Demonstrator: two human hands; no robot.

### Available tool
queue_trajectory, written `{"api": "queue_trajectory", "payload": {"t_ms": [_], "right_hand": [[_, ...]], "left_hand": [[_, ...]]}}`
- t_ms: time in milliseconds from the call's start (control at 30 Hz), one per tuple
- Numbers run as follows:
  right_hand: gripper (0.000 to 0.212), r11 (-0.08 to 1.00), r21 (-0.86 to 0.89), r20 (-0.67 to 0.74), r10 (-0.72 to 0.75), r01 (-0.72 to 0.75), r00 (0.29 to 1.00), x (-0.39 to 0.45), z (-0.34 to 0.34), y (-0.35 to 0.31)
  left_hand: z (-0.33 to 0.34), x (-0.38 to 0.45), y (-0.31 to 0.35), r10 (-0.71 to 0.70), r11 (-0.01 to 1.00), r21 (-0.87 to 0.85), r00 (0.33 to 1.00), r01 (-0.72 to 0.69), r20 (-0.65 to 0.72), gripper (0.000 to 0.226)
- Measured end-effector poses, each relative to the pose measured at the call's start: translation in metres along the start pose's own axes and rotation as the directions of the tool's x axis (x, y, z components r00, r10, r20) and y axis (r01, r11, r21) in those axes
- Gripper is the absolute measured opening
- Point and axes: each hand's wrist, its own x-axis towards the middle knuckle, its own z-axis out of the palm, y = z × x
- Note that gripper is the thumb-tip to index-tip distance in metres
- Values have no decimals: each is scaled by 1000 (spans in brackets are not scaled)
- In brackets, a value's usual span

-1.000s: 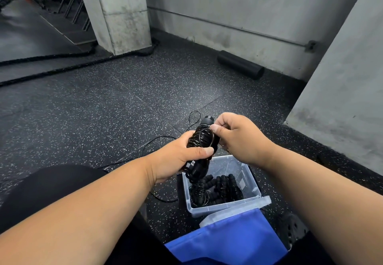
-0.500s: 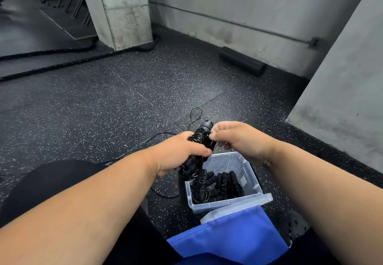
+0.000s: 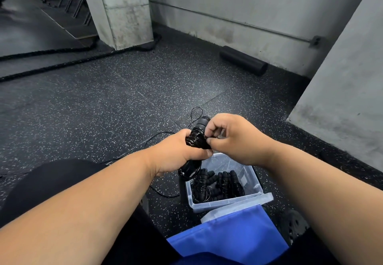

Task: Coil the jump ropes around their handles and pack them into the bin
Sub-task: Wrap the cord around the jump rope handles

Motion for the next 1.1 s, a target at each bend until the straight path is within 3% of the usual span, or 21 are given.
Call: {"api": "queue_trajectory", "payload": {"t_ms": [67, 333, 500, 633, 767, 933, 1100], "right_hand": [[21, 998, 60, 55, 12, -16, 998, -2, -1, 4], [19, 965, 227, 130, 104, -131, 986, -5, -11, 12], [16, 953, 240, 203, 135, -183, 970, -5, -15, 16], [17, 953, 224, 241, 150, -205, 959, -8, -13, 15], [16, 960, 182, 289, 154, -212, 945, -11, -1, 14], [15, 947, 236, 227, 165, -219, 960, -11, 6, 15], [18, 935, 287, 172, 164, -209, 971, -8, 7, 13]], "left_hand": [[-1, 1, -1, 19, 995, 94, 1000, -21, 24, 32], [5, 4, 1, 9, 990, 139, 999, -16, 54, 54], [10, 4, 2, 4, 965, 262, 1000, -1, -9, 52], [0, 0, 7, -68, 931, 363, 993, 27, 101, 52], [-3, -1, 0, -151, 887, 455, 980, 76, 130, 81], [-1, -1, 3, -116, 903, 423, 990, 69, 86, 55], [-1, -3, 5, -73, 896, 441, 996, 47, 43, 53]]}}
